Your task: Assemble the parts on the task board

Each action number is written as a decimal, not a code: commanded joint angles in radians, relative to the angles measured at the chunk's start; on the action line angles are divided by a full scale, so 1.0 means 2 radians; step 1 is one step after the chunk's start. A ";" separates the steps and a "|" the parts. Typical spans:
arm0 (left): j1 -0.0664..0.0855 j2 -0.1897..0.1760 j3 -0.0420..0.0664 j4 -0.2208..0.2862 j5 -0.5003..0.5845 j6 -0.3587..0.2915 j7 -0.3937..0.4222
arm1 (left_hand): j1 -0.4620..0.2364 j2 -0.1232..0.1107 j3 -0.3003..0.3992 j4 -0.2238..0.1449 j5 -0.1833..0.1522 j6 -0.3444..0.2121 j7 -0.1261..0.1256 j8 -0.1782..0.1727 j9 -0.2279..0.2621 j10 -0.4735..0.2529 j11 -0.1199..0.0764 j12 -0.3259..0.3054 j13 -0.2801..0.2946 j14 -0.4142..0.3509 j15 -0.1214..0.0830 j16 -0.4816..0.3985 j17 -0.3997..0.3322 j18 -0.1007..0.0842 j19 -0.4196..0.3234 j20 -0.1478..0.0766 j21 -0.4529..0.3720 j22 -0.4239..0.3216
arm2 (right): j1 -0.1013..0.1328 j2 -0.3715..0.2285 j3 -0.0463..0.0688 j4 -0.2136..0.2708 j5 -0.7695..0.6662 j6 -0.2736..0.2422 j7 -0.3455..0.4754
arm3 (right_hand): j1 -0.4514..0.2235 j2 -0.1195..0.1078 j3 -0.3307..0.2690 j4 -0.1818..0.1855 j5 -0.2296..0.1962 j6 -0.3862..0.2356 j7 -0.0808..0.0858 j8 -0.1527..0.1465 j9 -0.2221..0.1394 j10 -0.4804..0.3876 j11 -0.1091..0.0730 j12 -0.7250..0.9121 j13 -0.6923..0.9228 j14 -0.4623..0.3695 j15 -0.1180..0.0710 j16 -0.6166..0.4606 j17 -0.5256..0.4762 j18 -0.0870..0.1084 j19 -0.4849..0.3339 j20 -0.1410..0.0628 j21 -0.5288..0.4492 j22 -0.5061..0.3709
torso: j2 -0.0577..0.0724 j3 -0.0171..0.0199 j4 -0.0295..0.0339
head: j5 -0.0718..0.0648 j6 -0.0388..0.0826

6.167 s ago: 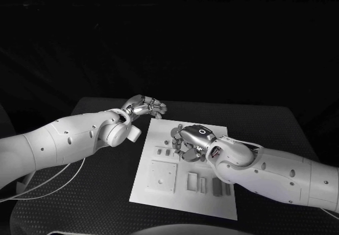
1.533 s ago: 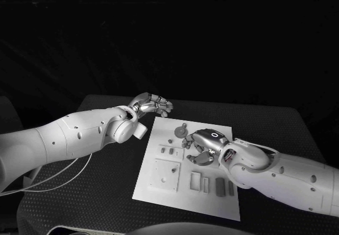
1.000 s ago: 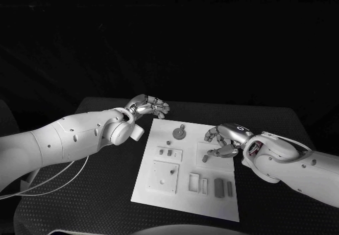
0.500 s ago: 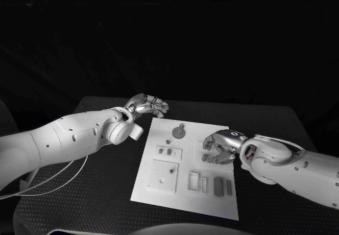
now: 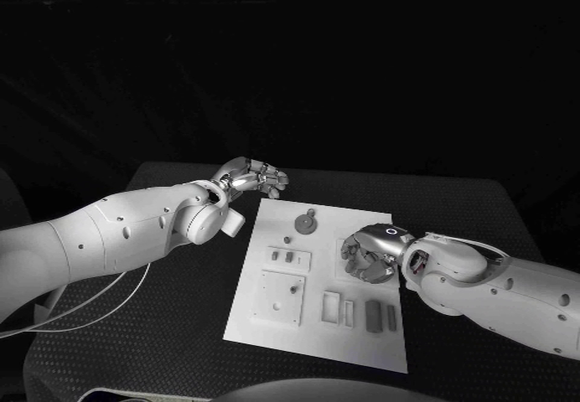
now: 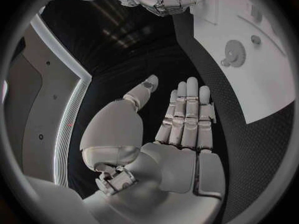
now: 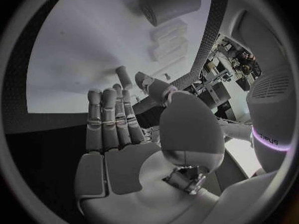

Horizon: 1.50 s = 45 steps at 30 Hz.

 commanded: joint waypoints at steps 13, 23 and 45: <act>0.001 0.000 0.000 0.000 0.005 0.008 0.004 | -0.002 0.005 0.000 0.004 0.000 -0.005 0.000 0.003 -0.001 0.001 0.003 -0.003 0.001 0.004 0.002 -0.005 0.002 0.006 0.003 0.001 -0.003 0.001 | -0.001 0.009 -0.005 -0.011 -0.022 0.006 -0.006 | 0.006 0.025 0.022 -0.008 -0.002 0.026 -0.002 0.013 0.002 0.028 -0.010 0.020 0.006 0.008 -0.011 0.007 -0.005 0.020 0.009 -0.004 0.004 0.008 | 0.000 0.0001 -0.0002 | 0.001 -0.002; 0.001 0.000 0.000 0.000 0.005 0.009 0.003 | -0.003 0.005 0.000 0.005 0.000 -0.005 0.000 0.003 -0.001 0.001 0.003 -0.003 0.001 0.003 0.002 -0.006 0.003 0.006 0.002 0.001 -0.003 0.001 | -0.002 0.014 -0.007 -0.019 -0.027 0.006 -0.009 | 0.008 0.030 0.028 -0.015 -0.001 0.030 -0.004 0.014 0.001 0.029 -0.011 0.021 0.006 0.009 -0.012 0.008 -0.007 0.020 0.009 -0.004 0.004 0.008 | 0.000 0.0003 -0.0005 | 0.000 -0.003; 0.001 0.000 0.000 0.001 0.005 0.010 0.003 | -0.003 0.006 0.000 0.006 0.000 -0.006 0.000 0.003 -0.001 0.001 0.003 -0.004 0.002 0.003 0.002 -0.007 0.004 0.006 0.002 0.001 -0.004 0.002 | -0.004 0.015 -0.007 -0.013 -0.033 -0.013 -0.008 | 0.010 0.058 0.050 -0.037 -0.002 0.066 -0.016 0.030 0.009 0.061 -0.025 0.040 0.015 0.027 -0.026 0.018 -0.009 0.020 0.025 -0.012 0.019 0.009 | 0.000 -0.0002 -0.0003 | 0.000 -0.004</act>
